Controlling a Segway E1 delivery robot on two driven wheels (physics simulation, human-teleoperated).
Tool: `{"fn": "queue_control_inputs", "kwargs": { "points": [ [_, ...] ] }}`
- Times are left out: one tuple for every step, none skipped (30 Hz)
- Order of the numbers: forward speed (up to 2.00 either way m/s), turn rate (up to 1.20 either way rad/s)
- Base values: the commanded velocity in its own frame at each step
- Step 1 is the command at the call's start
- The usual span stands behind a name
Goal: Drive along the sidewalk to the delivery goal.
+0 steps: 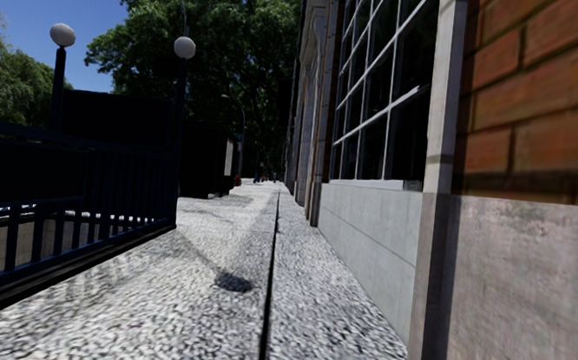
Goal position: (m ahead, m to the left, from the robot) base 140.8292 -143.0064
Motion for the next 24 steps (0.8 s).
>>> {"fn": "queue_control_inputs", "kwargs": {
  "points": [
    [2.00,0.00],
    [2.00,0.00],
    [2.00,0.00],
    [2.00,0.00],
    [2.00,0.00],
    [2.00,0.00],
    [2.00,0.00],
    [2.00,0.00],
    [2.00,0.00],
    [2.00,0.00],
    [2.00,0.00],
    [2.00,0.00],
    [2.00,0.00],
    [2.00,0.00],
    [2.00,0.00],
    [2.00,0.00],
    [2.00,0.00],
    [2.00,0.00],
    [2.00,0.00],
    [2.00,0.00],
    [2.00,0.00],
    [2.00,0.00],
    [2.00,0.00],
    [2.00,0.00]
  ]
}}
